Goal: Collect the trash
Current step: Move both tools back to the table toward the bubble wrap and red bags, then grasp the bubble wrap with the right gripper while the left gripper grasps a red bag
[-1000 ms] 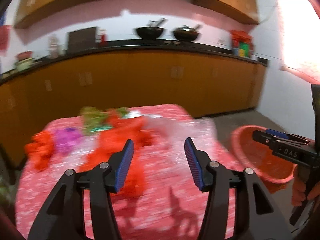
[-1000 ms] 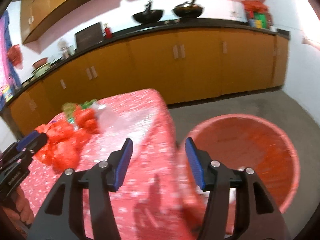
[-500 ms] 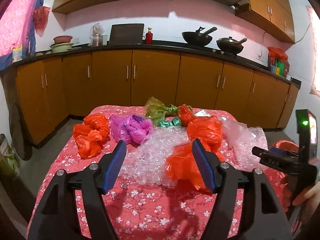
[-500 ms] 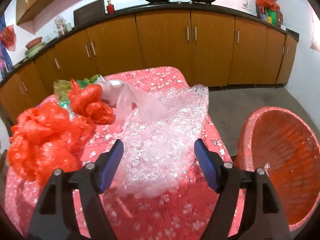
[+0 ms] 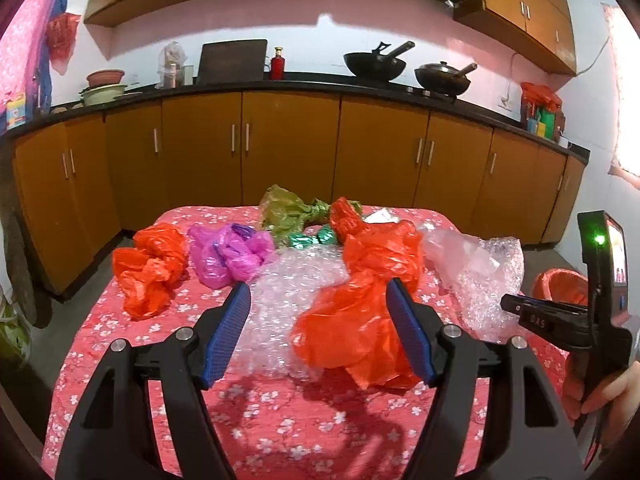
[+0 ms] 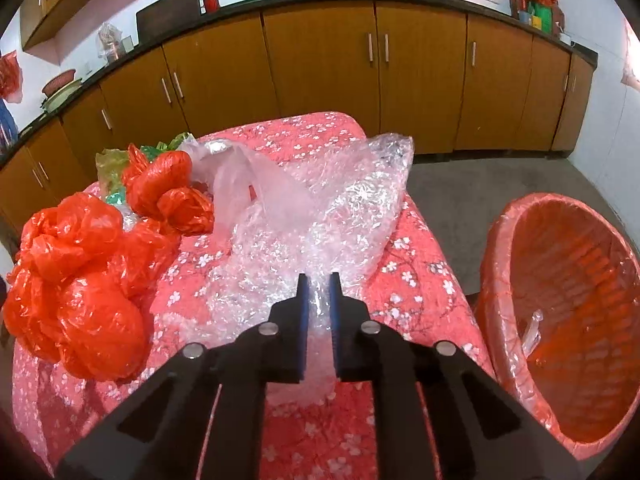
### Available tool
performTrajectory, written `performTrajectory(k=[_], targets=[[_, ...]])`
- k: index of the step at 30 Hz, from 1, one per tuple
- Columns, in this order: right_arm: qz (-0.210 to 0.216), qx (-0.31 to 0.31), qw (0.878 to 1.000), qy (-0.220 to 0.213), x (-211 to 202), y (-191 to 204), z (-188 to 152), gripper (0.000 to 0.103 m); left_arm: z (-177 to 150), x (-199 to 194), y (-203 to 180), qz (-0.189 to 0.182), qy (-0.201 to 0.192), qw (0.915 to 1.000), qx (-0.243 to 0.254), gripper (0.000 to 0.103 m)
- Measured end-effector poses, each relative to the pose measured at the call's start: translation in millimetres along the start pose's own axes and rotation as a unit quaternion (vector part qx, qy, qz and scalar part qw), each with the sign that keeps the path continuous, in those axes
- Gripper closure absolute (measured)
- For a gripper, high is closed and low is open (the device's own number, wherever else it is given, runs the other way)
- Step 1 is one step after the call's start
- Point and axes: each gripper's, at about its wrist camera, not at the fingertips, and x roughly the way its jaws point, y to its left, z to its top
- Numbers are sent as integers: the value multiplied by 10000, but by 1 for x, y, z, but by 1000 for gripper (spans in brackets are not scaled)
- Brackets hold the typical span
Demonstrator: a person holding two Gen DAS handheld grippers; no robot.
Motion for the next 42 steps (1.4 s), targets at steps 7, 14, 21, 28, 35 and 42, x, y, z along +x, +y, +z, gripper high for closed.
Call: performTrajectory(k=[7,14,21,28,35,42], targets=[[16,379,9991,-164,-17,-14,-3,94,5,10,-13,-62,123,9997,215,33],[361,205,9990,-137,-33,-9,-12,94,9,24,-11,-187,343,9989,265,33],[412,192,9989,-77,-40,-10,-18,94,4,41,-10,-502,770,9952,340,58],[422,195,9989,-103,-50,-14,-22,94,1,34,-6,-593,779,9947,314,85],[472,186,9986,-159,-64,-14,-26,94,8,8,6,-482,473,9975,187,86],[635,124,9976,-232,-80,-8,-29,94,17,-8,17,-346,276,9990,10,86]])
